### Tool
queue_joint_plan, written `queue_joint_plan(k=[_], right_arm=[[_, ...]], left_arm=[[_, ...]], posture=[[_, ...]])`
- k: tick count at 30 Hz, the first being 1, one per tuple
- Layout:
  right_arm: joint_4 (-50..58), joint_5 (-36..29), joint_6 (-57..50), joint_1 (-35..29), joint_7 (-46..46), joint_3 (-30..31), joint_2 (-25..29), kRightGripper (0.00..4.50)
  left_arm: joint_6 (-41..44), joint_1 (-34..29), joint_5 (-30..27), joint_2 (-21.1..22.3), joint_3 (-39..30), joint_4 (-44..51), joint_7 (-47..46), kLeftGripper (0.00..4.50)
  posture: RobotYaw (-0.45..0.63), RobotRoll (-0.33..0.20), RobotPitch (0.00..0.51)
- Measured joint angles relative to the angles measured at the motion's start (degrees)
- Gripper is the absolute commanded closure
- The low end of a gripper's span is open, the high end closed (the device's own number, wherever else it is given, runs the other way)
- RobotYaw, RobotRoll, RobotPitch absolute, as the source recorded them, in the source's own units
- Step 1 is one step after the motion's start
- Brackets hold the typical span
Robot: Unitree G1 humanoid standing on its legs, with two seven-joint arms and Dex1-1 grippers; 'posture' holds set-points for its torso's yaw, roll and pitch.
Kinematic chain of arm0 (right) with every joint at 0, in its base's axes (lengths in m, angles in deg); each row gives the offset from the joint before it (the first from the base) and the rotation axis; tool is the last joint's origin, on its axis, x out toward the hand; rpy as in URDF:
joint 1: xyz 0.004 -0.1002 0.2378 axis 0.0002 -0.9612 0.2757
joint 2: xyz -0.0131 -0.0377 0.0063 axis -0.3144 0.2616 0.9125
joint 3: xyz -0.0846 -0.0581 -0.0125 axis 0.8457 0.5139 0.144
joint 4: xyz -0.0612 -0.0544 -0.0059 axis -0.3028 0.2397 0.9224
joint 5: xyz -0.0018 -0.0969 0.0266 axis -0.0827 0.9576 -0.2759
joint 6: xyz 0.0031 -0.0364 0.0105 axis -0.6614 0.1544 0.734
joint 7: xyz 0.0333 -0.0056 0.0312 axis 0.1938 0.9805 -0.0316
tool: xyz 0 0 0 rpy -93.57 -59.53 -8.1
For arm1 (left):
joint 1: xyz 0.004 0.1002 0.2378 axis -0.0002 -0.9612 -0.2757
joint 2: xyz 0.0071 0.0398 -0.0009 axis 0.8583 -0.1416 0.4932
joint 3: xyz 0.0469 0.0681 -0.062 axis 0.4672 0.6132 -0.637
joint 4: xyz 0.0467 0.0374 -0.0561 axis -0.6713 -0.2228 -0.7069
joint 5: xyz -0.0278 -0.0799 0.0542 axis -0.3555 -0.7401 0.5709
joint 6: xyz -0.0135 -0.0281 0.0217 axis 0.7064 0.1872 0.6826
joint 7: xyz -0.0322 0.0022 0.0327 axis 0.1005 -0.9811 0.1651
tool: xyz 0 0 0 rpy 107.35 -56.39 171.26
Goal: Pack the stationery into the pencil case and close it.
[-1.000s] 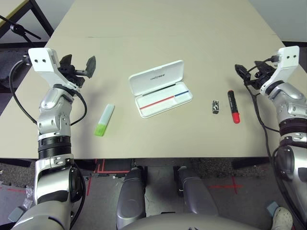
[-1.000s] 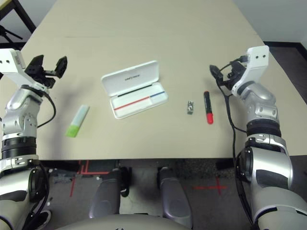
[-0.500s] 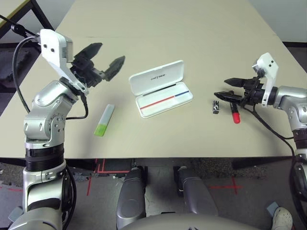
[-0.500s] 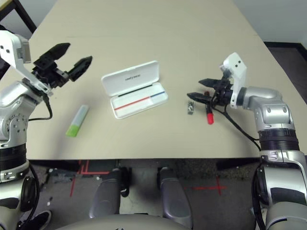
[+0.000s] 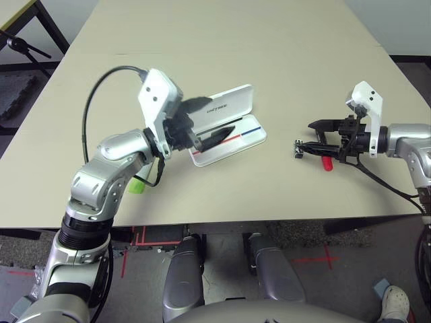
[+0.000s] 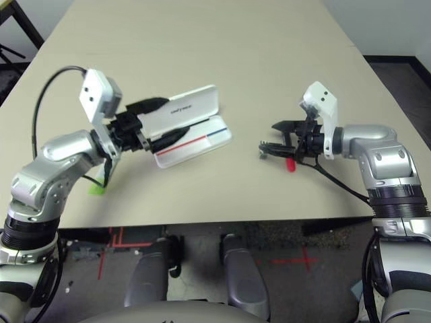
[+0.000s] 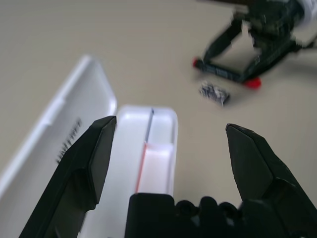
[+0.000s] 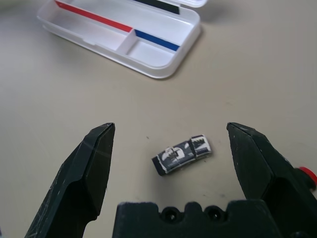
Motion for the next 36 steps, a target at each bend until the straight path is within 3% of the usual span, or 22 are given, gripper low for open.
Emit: queue_joint_plan(k=[12, 36], right_arm=[[1.42, 0.00, -0.61, -0.38, -0.04, 0.58, -0.02, 0.00], [2.08, -0.04, -0.43, -0.49, -0.70, 1.16, -0.47, 0.00]], left_arm=[[6.52, -0.38, 5.59, 1.76, 7.65, 0.17, 1.11, 0.03], [15.90, -0.95, 10.03, 1.58, 10.39, -2.13, 0.83, 0.03]], posture=[[-0.06, 0.000, 0.201], [-0.06, 0.000, 0.208]])
